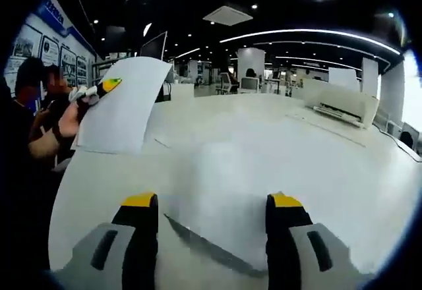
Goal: Organize the stack of printing papers by aligning and flattening the scattered papers on the table
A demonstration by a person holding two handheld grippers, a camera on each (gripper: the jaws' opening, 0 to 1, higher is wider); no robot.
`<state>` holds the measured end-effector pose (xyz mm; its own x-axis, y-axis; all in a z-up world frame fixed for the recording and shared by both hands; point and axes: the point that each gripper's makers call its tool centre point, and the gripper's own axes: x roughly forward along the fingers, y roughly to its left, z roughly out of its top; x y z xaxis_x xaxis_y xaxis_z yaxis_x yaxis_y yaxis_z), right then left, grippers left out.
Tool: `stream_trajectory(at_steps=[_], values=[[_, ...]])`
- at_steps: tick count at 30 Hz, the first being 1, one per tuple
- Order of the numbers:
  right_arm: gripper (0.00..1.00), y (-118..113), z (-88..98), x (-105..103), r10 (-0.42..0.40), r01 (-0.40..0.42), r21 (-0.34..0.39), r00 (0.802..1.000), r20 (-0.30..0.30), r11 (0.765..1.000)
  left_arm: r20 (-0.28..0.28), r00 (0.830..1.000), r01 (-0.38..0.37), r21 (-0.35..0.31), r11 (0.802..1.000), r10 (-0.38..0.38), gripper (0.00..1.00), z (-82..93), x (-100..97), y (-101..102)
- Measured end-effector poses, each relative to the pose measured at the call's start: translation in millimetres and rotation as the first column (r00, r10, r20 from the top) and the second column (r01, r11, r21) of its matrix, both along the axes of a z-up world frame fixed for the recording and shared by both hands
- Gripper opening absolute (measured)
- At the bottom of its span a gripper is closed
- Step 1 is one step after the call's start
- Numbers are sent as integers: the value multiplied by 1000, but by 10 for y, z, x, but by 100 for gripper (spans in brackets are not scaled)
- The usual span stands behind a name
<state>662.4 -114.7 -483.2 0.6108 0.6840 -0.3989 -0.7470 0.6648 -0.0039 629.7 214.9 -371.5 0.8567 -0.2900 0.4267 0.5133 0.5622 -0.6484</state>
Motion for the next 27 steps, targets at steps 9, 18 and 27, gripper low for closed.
stream_trajectory(at_steps=[9,18,27], values=[[28,-100,1,12,10,-10,13,1000,3,1000,-5,1000,3,4,1000,-3,6,-1,0,-22],[16,-190,14,93,6,-6,4,999,-46,1000,-4,1000,4,3,1000,-4,6,0,1,-23],[12,-322,31,188,-13,51,176,976,-216,983,-2,1000,7,2,1000,-7,6,1,2,-13]])
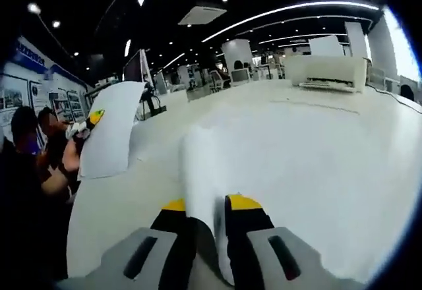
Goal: Organize the stack of printing papers by aligning and flattening the scattered papers on the table
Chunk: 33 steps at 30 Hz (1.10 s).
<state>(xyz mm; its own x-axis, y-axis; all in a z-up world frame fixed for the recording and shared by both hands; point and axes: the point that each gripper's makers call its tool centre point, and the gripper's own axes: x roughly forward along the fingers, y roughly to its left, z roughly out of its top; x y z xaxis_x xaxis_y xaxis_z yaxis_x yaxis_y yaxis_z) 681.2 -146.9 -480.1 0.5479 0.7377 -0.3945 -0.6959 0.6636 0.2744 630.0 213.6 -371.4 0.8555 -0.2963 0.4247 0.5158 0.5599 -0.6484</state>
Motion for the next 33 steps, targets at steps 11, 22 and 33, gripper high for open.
stream_trajectory(at_steps=[11,22,33], values=[[11,6,-23,-2,64,-63,-34,997,34,997,2,1000,0,1,1000,0,6,7,-4,-9],[4,-84,138,72,57,-55,-29,996,65,998,-1,1000,0,1,1000,0,6,5,6,-10],[4,-106,479,89,31,-37,92,997,70,995,-3,1000,1,1,1000,-1,6,5,6,-13]])
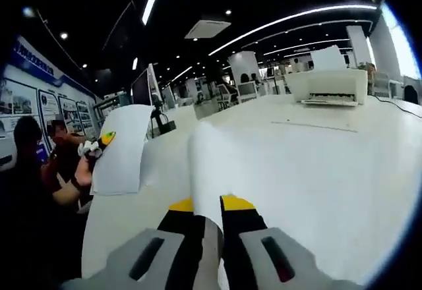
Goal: Organize the stack of printing papers by aligning and flattening the scattered papers on the table
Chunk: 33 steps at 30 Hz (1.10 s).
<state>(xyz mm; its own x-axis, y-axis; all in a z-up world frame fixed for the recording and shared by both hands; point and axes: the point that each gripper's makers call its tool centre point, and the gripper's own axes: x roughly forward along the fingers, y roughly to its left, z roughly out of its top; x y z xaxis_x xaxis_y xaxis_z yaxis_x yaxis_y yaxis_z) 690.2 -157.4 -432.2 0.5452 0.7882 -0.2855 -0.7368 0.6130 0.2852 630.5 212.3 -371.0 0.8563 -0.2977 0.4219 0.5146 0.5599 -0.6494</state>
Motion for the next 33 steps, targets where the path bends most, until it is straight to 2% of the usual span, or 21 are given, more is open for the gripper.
stream_trajectory(at_steps=[10,17,20,27,31,33], values=[[4,79,247,-60,17,-18,45,1000,17,999,0,1000,2,-2,1000,-2,6,1,1,-4],[4,151,489,-133,38,-42,68,998,58,997,-2,1000,2,-4,1000,-2,6,2,4,-12],[4,144,570,-110,34,-39,41,994,107,998,-3,1000,-4,-6,1000,4,6,1,7,-1],[4,158,757,-109,42,-50,54,991,127,997,-2,1000,-3,-13,1000,3,6,2,1,10],[4,184,885,-136,51,-63,98,991,123,993,-2,1000,-4,-12,1000,4,6,-2,7,16],[3,234,1006,-195,61,-79,169,992,107,982,-1,1000,-2,-13,1000,2,6,-2,8,17]])
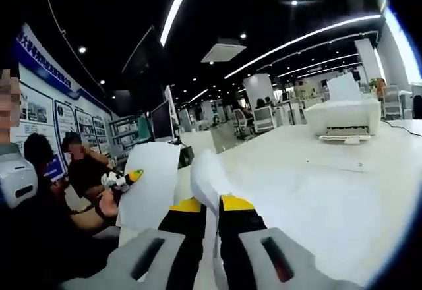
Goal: Organize the stack of printing papers by aligning and flattening the scattered papers on the table
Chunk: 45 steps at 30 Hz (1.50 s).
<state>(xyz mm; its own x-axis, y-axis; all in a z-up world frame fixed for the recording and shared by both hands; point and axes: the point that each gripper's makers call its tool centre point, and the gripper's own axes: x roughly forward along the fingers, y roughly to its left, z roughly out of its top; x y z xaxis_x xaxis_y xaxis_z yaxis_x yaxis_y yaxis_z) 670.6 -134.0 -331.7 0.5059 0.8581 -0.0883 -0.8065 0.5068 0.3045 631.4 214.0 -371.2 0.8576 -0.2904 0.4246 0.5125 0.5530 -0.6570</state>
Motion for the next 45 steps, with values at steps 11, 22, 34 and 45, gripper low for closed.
stream_trajectory(at_steps=[11,22,34,45], values=[[2,89,295,-69,67,-62,124,997,-38,990,1,1000,-1,-1,1000,1,6,-2,-5,9],[2,56,599,-45,135,-24,426,963,-232,904,2,1000,-1,-2,1000,1,6,13,-19,-16],[2,41,661,-74,116,-1,409,959,-257,912,0,1000,1,-4,1000,-1,6,14,-14,-17],[2,110,844,-131,158,-64,327,949,-272,943,-3,1000,4,-5,1000,-4,6,4,-4,-2]])
